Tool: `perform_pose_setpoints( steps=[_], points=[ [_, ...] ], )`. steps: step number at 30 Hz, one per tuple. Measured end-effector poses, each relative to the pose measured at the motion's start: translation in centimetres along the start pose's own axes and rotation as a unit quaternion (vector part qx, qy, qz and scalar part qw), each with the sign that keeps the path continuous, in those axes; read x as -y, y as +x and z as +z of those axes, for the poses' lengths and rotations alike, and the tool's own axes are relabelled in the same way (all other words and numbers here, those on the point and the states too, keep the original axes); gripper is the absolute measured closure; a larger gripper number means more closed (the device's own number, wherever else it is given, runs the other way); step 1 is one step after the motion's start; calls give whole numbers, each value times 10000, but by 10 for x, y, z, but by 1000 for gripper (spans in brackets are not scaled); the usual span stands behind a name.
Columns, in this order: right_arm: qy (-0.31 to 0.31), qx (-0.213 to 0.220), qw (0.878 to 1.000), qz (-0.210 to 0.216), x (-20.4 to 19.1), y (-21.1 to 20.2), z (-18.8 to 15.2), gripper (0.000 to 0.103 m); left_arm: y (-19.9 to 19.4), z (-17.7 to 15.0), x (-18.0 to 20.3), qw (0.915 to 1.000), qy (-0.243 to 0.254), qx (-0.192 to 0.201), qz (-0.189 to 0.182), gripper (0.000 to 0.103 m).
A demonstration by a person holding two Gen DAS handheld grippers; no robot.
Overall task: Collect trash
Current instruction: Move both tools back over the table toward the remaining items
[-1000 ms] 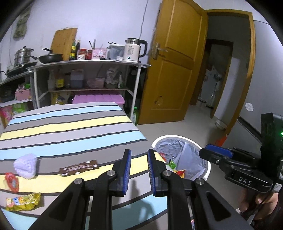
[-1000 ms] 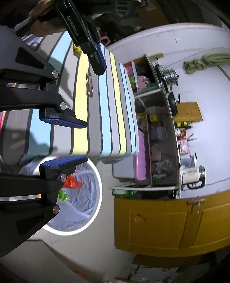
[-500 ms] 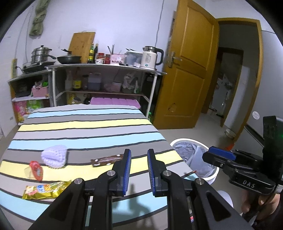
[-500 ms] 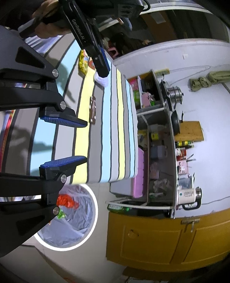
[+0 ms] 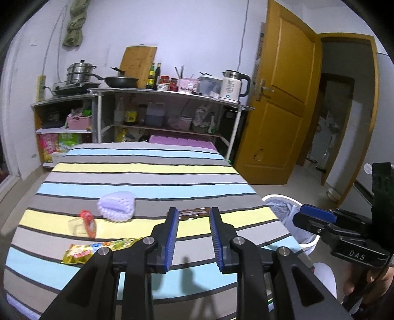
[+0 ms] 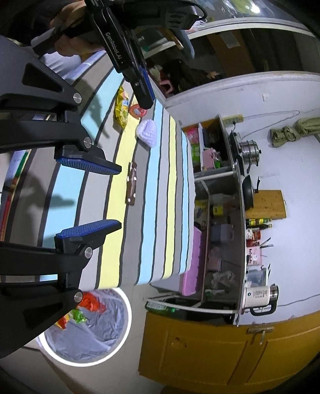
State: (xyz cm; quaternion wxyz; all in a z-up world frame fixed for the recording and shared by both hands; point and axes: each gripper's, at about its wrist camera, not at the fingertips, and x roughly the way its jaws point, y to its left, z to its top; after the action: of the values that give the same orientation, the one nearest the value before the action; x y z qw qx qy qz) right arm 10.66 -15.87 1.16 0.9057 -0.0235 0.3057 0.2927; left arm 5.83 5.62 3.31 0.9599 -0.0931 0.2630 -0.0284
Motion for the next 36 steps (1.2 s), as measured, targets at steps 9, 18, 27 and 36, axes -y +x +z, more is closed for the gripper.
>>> perform_pose_setpoints(
  steps=[9,18,27,36],
  points=[
    [-184,-151,9995,205,-19,20,0,64,-8,-8,-36,9991,-313,13,287,77],
    [-300,-306,9984,371,-33,39,0,64,-10,-15,-71,9972,-544,37,505,68],
    [-399,-501,9968,479,-44,60,1,64,-4,-32,-104,9947,-620,-145,802,60],
    [-420,-591,9961,495,-46,75,5,64,14,-38,-121,9930,-706,-270,905,58]
  ],
)
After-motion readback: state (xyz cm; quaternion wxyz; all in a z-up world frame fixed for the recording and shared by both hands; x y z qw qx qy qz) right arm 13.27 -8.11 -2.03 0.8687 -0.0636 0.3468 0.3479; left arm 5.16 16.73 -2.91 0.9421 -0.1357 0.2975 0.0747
